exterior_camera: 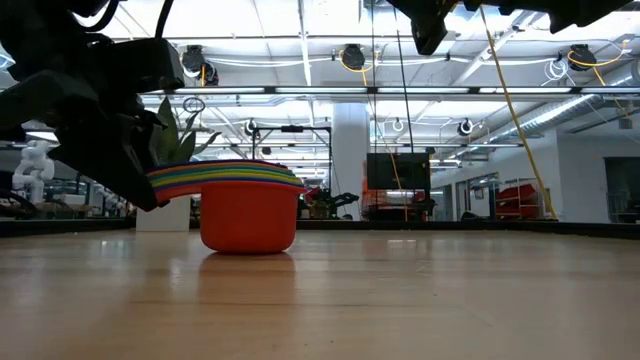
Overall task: Nest measuring cups in basket
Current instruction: Put the nested measuring cups into the green bin
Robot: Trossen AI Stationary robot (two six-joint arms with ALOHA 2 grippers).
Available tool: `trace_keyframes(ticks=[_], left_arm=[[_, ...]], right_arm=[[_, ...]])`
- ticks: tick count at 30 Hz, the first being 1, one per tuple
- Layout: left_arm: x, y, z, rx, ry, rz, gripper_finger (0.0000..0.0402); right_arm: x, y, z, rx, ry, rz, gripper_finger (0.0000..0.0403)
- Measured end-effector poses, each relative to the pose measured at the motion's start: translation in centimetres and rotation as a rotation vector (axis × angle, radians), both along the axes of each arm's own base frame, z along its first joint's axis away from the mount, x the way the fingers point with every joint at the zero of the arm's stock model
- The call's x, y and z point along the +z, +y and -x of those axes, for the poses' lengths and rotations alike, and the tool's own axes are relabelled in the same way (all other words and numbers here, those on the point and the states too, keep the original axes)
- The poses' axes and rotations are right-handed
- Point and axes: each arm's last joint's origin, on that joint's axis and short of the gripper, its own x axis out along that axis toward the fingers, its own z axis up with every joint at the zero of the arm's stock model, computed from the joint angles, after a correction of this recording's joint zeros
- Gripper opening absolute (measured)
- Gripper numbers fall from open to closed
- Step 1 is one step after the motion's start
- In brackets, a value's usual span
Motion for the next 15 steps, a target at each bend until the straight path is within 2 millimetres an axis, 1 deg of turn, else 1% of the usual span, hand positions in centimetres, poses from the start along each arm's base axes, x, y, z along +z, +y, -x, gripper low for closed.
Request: trace_keyframes(ticks=[4, 15], left_arm=[[0.00, 0.00, -0.01, -0.015, 0.001, -0.009, 0.0132], [0.07, -0.06, -0.13, -0.015, -0.013, -0.003, 0.0132]], right_arm=[[-0.10, -0.13, -0.03, -0.044, 0.010, 0.004, 0.0281], [-0.17, -0.15, -0.03, -0.050, 0.013, 0.020, 0.0281]])
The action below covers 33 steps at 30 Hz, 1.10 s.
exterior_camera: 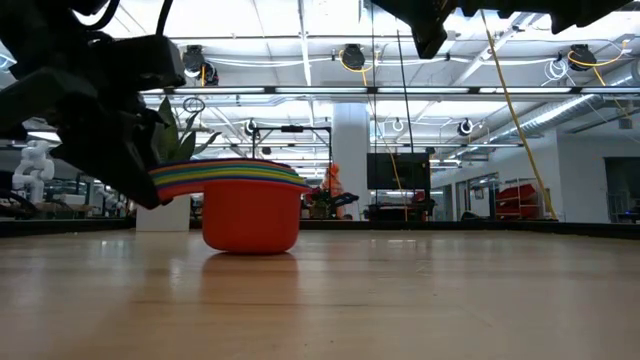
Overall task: Nest measuring cups in basket
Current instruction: Put the nested measuring cups into the green bin
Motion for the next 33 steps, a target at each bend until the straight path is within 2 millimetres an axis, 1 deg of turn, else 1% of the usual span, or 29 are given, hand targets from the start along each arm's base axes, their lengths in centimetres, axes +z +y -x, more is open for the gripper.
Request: trace_keyframes(ticks=[4, 7, 13, 15, 19, 21, 23, 26, 28, 30, 33], left_arm=[[0.1, -0.1, -0.2, -0.017, -0.017, -0.001, 0.0132], [0.2, -0.1, -0.3, -0.023, -0.020, -0.003, 0.0132], [0.7, -0.3, -0.6, -0.040, -0.036, -0.006, 0.0132], [0.9, -0.4, -0.8, -0.040, -0.044, -0.002, 0.0132], [1.1, -0.5, -1.0, -0.041, -0.065, 0.007, 0.0132], [1.2, -0.5, -1.1, -0.043, -0.078, 0.011, 0.0131], [1.2, -0.6, -1.2, -0.050, -0.090, 0.012, 0.0131], [1.4, -0.7, -1.3, -0.059, -0.109, 0.014, 0.0130], [1.5, -0.7, -1.5, -0.060, -0.127, 0.021, 0.0130], [1.6, -0.8, -1.6, -0.067, -0.147, 0.024, 0.0130], [1.9, -1.0, -1.9, -0.081, -0.188, 0.029, 0.0129]], right_arm=[[0.3, -0.3, 0.2, -0.108, -0.014, 0.017, 0.0281], [0.5, -0.5, 0.4, -0.148, -0.010, 0.014, 0.0281], [1.4, 0.7, 1.5, -0.175, -0.024, 0.015, 0.0281], [1.6, 1.4, 1.9, -0.204, 0.014, 0.035, 0.0281], [2.3, 3.6, 1.8, -0.296, 0.190, 0.115, 0.0281], [2.3, 4.9, 1.0, -0.329, 0.265, 0.150, 0.0281], [1.9, 6.1, 0.0, -0.327, 0.321, 0.190, 0.0281], [1.7, 7.8, -1.7, -0.309, 0.340, 0.224, 0.0281], [1.8, 8.7, -2.2, -0.296, 0.365, 0.242, 0.0281], [1.8, 9.6, -2.1, -0.279, 0.415, 0.253, 0.0281], [2.2, 10.7, -0.8, -0.299, 0.478, 0.272, 0.0281]])
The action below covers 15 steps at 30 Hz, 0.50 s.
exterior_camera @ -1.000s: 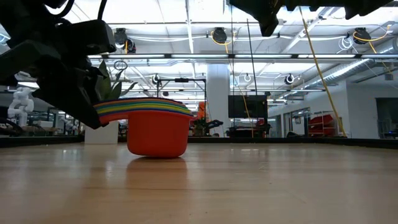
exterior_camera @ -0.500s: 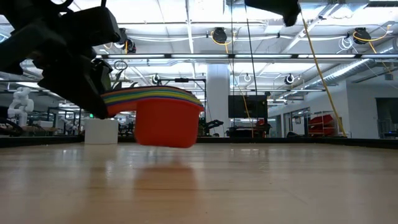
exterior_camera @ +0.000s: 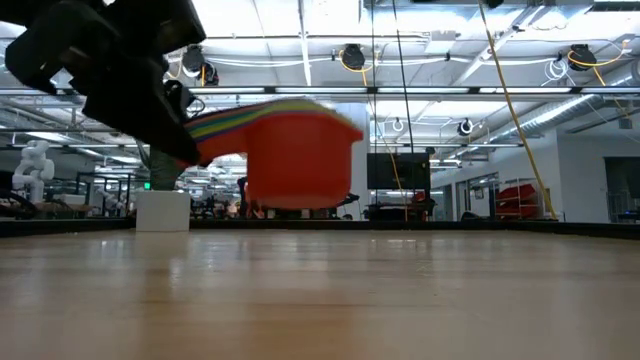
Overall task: Nest measuring cups in basket
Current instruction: Put the nested measuring cups into the green bin
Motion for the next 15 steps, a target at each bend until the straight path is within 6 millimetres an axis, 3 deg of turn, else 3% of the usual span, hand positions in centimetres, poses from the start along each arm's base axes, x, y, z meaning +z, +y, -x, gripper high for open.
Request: trace_keyframes(ticks=[9, 15], left_arm=[[1.0, -0.3, -1.0, -0.065, -0.133, -0.025, 0.0128], [1.1, 0.8, -1.4, -0.031, -0.141, -0.085, 0.0127]], right_arm=[[0.8, 0.7, 4.0, -0.004, 0.088, 0.005, 0.0281], [-1.5, -0.1, 4.2, -0.040, 0.114, 0.119, 0.0281]])
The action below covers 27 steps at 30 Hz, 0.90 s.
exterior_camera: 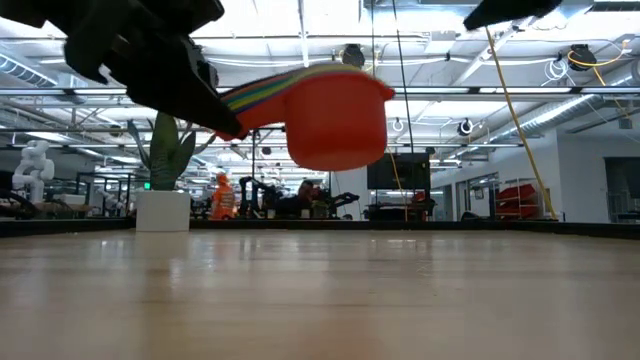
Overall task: Nest measuring cups in basket
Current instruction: Put the nested measuring cups into the green bin
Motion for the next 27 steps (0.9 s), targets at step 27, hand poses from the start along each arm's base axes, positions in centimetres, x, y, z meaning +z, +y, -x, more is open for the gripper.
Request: trace_keyframes(ticks=[27], left_arm=[[-1.2, 3.6, 0.1, 0.040, 0.200, -0.044, 0.0031]], right_arm=[[-7.3, -8.1, -3.1, -0.067, -0.116, -0.190, 0.0281]])
